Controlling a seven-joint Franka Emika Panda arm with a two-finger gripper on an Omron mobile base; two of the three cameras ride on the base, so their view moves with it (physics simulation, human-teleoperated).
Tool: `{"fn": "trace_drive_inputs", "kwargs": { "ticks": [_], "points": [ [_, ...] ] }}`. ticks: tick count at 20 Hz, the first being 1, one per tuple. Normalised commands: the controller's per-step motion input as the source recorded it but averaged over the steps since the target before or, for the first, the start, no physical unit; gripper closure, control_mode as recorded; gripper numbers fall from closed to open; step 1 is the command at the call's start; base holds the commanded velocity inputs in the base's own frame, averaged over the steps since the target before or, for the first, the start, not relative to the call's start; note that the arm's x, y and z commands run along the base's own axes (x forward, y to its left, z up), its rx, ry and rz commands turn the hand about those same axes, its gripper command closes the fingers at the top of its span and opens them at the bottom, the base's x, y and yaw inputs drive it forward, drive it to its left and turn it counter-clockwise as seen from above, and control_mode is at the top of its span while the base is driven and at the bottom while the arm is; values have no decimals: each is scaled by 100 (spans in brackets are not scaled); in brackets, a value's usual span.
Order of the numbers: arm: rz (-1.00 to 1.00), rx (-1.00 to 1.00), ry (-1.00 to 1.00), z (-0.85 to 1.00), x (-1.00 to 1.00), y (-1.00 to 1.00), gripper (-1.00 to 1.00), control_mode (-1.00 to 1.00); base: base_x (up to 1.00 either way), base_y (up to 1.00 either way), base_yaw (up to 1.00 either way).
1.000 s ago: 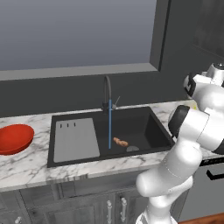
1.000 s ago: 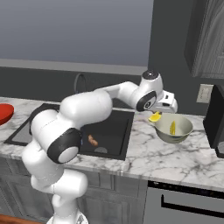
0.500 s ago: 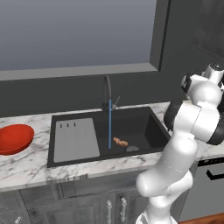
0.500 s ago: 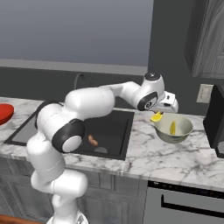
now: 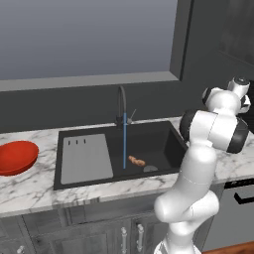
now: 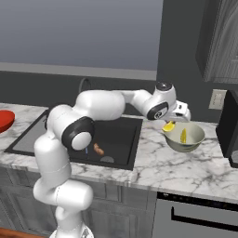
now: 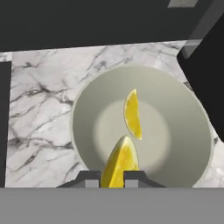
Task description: Pick the lemon wedges from the sink and place them in one bowl. Place the potato in the other bowl. Then turn off the sink faucet.
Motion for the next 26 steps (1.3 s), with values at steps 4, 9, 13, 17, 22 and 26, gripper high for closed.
{"fn": "trace_drive_inputs", "kwargs": {
  "ticks": [4,9,13,17,22,26],
  "points": [
    [0,0,0,-11,27,-29,100,-100,0,0,0],
    [0,0,0,-15,23,-25,100,-100,0,0,0],
    [0,0,0,-17,19,-20,100,-100,0,0,0],
    [0,0,0,-14,14,-18,-100,-100,0,0,0],
    [0,0,0,-2,7,-7,-100,-100,0,0,0],
    [0,0,0,0,3,-1,-100,-100,0,0,0]
  ]
}}
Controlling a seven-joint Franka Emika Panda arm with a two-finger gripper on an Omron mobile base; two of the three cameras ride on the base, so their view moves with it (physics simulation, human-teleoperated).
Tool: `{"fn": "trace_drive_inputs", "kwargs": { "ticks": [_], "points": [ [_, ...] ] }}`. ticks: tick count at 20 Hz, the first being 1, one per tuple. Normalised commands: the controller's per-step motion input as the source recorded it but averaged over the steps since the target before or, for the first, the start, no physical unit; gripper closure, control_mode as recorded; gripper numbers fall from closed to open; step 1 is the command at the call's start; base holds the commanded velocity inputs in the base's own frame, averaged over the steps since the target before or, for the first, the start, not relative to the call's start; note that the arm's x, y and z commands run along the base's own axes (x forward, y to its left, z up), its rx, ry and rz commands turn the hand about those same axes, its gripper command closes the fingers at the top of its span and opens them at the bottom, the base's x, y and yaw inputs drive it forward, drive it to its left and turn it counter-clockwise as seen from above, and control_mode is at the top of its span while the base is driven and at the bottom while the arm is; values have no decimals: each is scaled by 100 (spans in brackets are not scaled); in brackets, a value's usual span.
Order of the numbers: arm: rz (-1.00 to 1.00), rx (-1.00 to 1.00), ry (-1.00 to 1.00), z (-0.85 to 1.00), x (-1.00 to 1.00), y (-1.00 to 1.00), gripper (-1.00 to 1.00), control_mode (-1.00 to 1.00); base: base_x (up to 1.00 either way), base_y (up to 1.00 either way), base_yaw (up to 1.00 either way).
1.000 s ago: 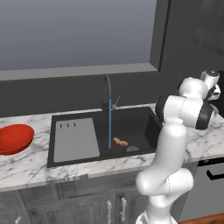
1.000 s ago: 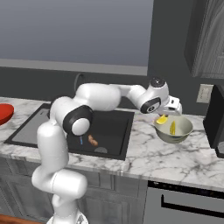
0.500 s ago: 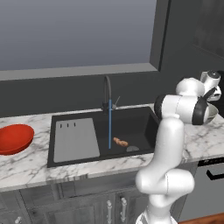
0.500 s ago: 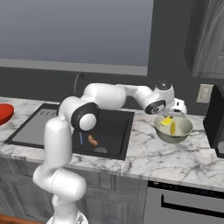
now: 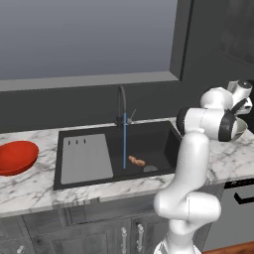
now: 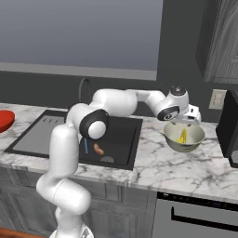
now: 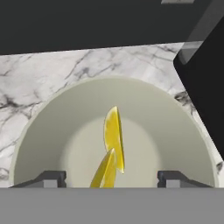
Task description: Pick the lemon wedges from the sink and place them in one bowl. Place the potato in the other bowl. Then turn off the sink faucet.
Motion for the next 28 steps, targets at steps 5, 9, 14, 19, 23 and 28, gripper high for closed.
{"fn": "trace_drive_inputs", "kwargs": {
  "ticks": [5,9,14,19,23,28],
  "points": [
    [0,0,0,7,-4,0,-100,-100,0,0,0],
    [0,0,-4,33,-33,3,-100,-100,0,0,0],
    [0,-1,-8,22,-63,29,-100,-100,0,0,0],
    [0,-3,-8,28,-59,61,-100,-100,0,0,0],
    [0,-3,-4,48,-48,82,-100,-100,0,0,0],
    [0,-5,0,58,-44,82,-100,-100,0,0,0]
  ]
}}
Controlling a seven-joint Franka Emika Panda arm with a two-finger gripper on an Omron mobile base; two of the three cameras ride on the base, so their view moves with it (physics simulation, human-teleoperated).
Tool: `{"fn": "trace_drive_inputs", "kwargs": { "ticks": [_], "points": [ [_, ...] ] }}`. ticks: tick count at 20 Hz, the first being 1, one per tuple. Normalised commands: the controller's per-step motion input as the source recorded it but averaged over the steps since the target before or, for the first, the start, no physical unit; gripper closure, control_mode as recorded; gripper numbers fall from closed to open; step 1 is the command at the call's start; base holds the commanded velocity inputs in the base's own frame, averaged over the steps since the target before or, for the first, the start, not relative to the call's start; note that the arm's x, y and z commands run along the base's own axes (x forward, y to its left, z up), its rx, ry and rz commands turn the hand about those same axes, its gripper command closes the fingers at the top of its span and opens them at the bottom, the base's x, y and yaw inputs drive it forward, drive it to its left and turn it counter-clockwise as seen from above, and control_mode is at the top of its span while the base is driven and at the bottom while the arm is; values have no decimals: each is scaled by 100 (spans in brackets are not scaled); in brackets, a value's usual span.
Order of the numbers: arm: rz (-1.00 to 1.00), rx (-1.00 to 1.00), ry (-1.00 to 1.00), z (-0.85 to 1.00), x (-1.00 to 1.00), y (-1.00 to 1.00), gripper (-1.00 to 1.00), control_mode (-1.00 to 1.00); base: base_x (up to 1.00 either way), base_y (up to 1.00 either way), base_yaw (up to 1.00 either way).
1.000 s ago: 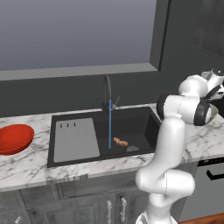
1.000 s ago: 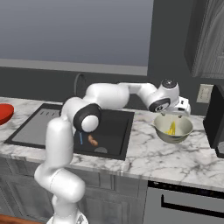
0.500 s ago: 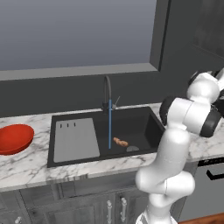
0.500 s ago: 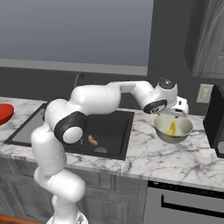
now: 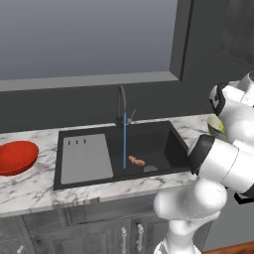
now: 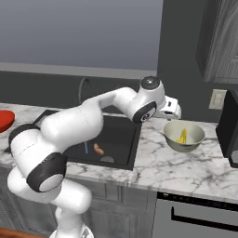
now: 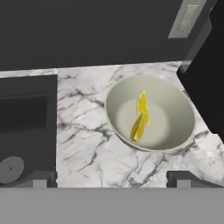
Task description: Pick the lemon wedges from the sink and place them in one bowl. Place the potato in the other bowl. Then turn off the sink faucet.
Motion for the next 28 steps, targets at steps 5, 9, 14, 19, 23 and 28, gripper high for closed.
{"fn": "trace_drive_inputs", "kwargs": {
  "ticks": [5,9,14,19,23,28],
  "points": [
    [0,-3,0,41,-41,83,-100,-100,0,0,0],
    [2,-1,0,18,-44,78,-100,-100,0,0,0],
    [8,0,0,3,-38,69,-100,-100,0,0,0],
    [12,0,0,0,-29,60,-100,-100,0,0,0],
    [13,0,4,0,-18,54,-100,-100,0,0,0],
    [15,0,10,0,-11,54,-100,-100,0,0,0]
  ]
}}
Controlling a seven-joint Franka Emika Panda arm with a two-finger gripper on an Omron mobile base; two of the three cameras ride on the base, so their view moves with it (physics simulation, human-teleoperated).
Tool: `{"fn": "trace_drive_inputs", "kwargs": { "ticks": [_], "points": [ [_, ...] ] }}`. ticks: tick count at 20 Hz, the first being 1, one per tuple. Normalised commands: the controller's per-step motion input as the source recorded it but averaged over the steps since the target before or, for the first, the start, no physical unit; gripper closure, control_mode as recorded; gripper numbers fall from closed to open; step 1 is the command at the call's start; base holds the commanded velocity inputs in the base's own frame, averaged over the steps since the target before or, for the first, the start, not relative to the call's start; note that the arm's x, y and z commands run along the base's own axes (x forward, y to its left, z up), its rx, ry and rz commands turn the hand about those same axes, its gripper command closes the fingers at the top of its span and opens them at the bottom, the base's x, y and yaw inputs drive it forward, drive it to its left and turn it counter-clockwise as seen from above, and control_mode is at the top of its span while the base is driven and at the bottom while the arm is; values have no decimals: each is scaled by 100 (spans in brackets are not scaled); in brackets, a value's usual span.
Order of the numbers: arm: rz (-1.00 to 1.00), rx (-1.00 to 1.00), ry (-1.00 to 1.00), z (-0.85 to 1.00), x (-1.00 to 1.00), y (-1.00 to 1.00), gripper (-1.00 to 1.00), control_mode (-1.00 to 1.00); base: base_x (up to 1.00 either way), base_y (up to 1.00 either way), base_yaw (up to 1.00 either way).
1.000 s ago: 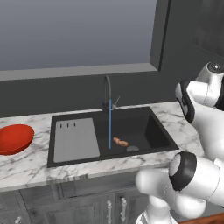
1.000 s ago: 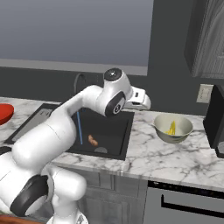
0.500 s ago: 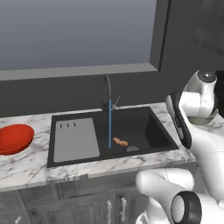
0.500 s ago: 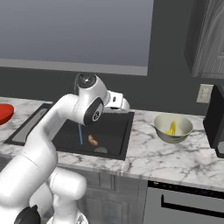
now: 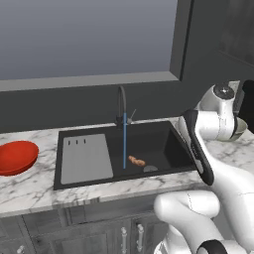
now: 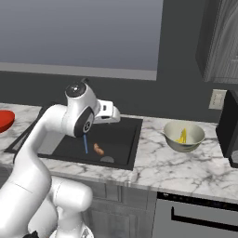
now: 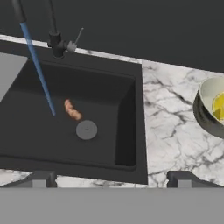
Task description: Pick the lemon wedges from the sink and place them in one bowl. Place the potato in the other bowl. Then turn off the sink faucet.
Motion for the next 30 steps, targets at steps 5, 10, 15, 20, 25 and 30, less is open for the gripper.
{"fn": "trace_drive_inputs", "kwargs": {
  "ticks": [5,10,15,20,25,30],
  "points": [
    [18,0,12,-1,-4,42,-100,-100,0,0,0],
    [17,0,9,-20,0,31,-100,-100,0,0,0],
    [13,0,8,-45,0,34,-100,-100,0,0,0],
    [10,0,7,-51,1,41,-100,-100,0,0,0],
    [2,0,5,-38,16,29,-100,-100,0,0,0],
    [0,0,7,-26,30,13,-100,-100,0,0,0]
  ]
}}
